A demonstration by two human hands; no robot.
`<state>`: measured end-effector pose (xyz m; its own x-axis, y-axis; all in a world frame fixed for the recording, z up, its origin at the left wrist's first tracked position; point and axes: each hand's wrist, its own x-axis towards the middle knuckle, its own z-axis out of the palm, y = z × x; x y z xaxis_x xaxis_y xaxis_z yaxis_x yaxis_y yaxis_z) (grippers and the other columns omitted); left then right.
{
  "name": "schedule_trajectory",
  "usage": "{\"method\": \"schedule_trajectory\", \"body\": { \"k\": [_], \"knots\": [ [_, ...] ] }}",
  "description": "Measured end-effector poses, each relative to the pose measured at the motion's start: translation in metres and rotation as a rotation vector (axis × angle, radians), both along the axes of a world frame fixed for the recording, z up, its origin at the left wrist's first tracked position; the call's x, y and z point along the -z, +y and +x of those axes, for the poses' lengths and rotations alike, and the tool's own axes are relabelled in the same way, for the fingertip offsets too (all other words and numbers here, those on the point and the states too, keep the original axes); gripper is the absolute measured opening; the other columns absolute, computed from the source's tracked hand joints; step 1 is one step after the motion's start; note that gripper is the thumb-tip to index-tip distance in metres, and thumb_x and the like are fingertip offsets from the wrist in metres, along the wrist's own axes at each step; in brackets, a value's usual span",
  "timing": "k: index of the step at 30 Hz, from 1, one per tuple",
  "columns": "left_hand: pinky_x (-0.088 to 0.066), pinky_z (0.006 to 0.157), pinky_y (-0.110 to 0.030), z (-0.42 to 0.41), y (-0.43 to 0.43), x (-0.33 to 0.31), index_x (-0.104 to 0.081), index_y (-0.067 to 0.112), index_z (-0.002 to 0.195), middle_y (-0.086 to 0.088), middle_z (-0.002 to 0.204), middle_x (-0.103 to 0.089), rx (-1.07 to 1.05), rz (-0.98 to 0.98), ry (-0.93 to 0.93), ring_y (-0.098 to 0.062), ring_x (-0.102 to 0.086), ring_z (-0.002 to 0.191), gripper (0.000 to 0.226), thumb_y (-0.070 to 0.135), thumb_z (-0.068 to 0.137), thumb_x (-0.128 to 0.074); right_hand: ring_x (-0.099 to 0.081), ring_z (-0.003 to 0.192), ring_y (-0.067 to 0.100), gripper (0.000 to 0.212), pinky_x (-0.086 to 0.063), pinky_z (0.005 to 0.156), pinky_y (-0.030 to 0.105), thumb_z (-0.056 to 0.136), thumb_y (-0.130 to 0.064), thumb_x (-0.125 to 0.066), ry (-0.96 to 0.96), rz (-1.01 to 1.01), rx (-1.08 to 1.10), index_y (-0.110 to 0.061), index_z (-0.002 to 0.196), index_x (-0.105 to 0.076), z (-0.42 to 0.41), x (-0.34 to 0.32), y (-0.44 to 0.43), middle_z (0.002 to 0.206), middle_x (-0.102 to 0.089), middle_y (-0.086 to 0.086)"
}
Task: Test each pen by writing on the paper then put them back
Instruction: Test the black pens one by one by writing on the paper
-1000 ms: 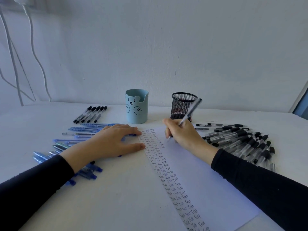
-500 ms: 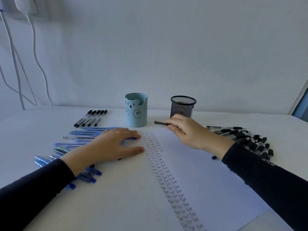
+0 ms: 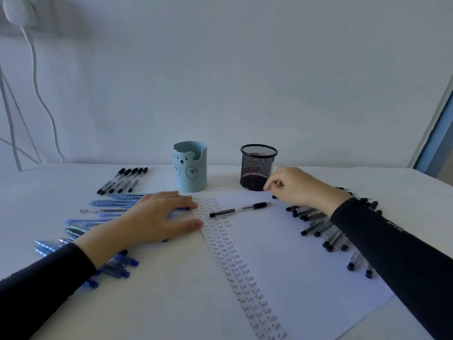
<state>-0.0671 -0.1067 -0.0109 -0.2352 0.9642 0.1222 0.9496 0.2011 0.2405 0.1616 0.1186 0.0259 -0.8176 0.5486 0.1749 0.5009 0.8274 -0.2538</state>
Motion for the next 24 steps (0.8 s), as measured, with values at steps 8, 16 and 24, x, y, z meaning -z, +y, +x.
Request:
{"method": "schedule_trajectory", "body": {
  "k": [8,16,24],
  "knots": [
    [-0.048,0.078,-0.007,0.036,0.033,-0.015,-0.069,0.027,0.117,0.019,0.091,-0.065,0.066,0.225,-0.13,0.003,-0.062,0.081,0.026,0.032,0.092,-0.062,-0.063,0.099,0.019,0.013,-0.049,0.088,0.031,0.091,-0.019,-0.066,-0.234,0.099,0.207,-0.02,0.103,-0.072,0.017,0.003,0.032,0.112,-0.069,-0.001],
    [-0.049,0.082,-0.014,0.049,0.049,-0.018,-0.073,0.018,0.111,0.007,0.1,-0.073,0.166,0.32,0.028,0.001,-0.058,0.079,0.023,0.025,0.089,-0.068,-0.047,0.058,0.015,0.017,-0.033,0.054,0.03,0.104,-0.031,-0.039,0.166,0.14,0.078,-0.027,0.115,-0.051,0.016,-0.019,0.011,0.076,-0.056,0.0],
    [-0.043,0.066,-0.007,-0.043,0.023,-0.068,-0.073,0.016,0.097,0.007,0.084,-0.069,-0.333,0.772,-0.092,0.0,-0.059,0.066,0.012,0.022,0.087,-0.071,-0.062,0.078,0.012,0.063,-0.047,0.072,0.033,0.071,-0.085,-0.05,0.253,-0.238,0.171,-0.026,0.093,-0.055,0.013,-0.028,-0.022,0.082,-0.066,-0.005]
  ]
}}
